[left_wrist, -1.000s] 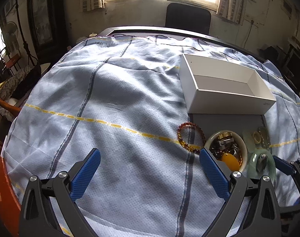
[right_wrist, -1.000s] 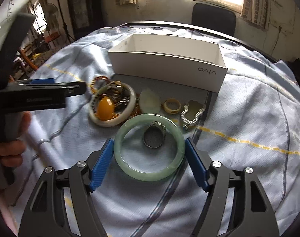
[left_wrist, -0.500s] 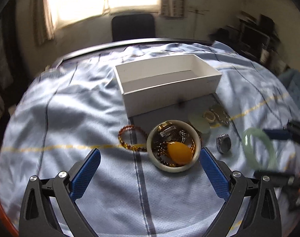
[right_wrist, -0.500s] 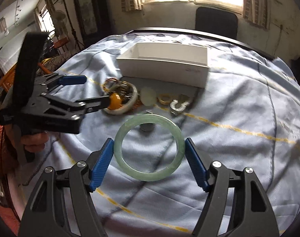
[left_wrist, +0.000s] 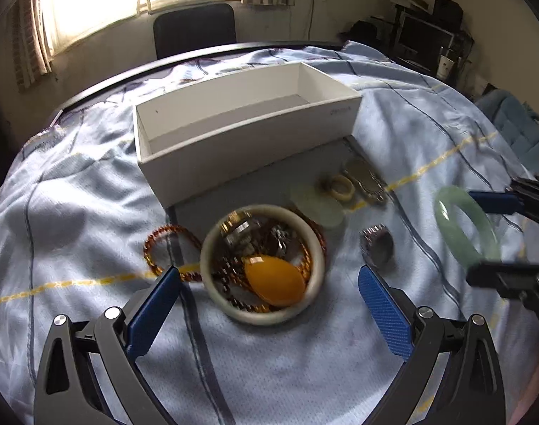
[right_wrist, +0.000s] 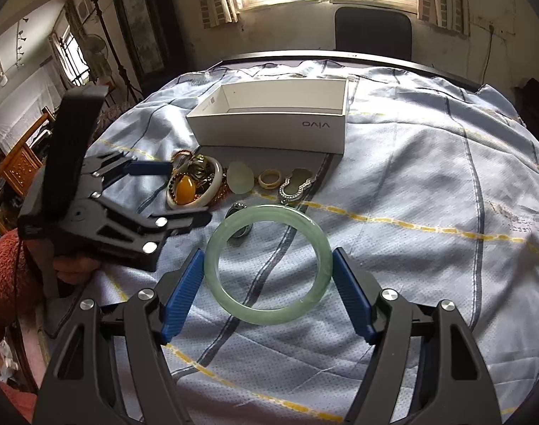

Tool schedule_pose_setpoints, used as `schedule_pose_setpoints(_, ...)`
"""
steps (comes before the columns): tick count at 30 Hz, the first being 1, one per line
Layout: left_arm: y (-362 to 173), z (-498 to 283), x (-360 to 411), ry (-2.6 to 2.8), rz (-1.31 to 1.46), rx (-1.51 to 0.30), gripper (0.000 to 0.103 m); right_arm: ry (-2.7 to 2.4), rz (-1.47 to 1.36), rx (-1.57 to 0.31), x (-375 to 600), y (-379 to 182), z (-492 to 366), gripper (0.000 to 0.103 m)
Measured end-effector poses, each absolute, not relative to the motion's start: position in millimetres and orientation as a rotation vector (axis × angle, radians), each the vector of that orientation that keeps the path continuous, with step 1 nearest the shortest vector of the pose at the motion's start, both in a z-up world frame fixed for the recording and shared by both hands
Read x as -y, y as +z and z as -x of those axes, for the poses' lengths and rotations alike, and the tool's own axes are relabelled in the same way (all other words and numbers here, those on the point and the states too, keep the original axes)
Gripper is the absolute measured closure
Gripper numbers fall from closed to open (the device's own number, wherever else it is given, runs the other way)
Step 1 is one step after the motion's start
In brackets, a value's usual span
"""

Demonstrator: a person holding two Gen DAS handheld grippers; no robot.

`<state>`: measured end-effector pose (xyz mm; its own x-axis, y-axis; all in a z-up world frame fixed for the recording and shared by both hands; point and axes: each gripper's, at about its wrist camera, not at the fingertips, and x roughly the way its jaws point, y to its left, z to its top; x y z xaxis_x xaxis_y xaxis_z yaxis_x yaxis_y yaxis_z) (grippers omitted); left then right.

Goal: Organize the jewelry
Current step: 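Grasp the green jade bangle with the right tool and lift it, then lower the jade bangle into the box with right tool while left places cream bangle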

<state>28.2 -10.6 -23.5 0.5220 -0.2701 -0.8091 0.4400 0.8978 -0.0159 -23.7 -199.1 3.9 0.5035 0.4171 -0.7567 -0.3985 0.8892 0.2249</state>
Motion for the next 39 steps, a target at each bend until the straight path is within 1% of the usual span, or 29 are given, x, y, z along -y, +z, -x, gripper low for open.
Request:
schedule_pose_setpoints(10, -22, -29, 17, -0.445, -0.249, -0.887, 0.005, 0.498, -0.024, -0.946, 197, -2, 22, 0.032)
schedule_pose_setpoints(12, -22, -29, 17, -0.442, -0.247, -0.886, 0.014, 0.498, -0.021, -0.950, 196, -4, 22, 0.032)
schedule_pose_setpoints(13, -24, -30, 16, -0.441, -0.246, -0.891, 0.016, 0.498, -0.022, -0.952, 196, -4, 22, 0.032)
schedule_pose_setpoints(14, -25, -30, 16, -0.442, -0.247, -0.897, 0.022, 0.500, -0.023, -0.954, 196, -5, 21, 0.032)
schedule_pose_setpoints(19, -25, -30, 16, -0.436, -0.248, -0.898, 0.026, 0.505, -0.024, -0.955, 196, -5, 22, 0.032)
schedule_pose_setpoints(21, -25, -30, 14, -0.432, -0.248, -0.894, 0.033, 0.504, -0.024, -0.953, 196, -6, 22, 0.032)
schedule_pose_setpoints(30, -21, -26, 13, -0.432, -0.257, -0.889, 0.033, 0.506, -0.032, -0.938, 197, -1, 23, 0.032)
schedule_pose_setpoints(39, 12, -16, 3, -0.409, -0.248, -0.825, 0.033, 0.501, -0.026, -0.910, 197, 5, 26, 0.032)
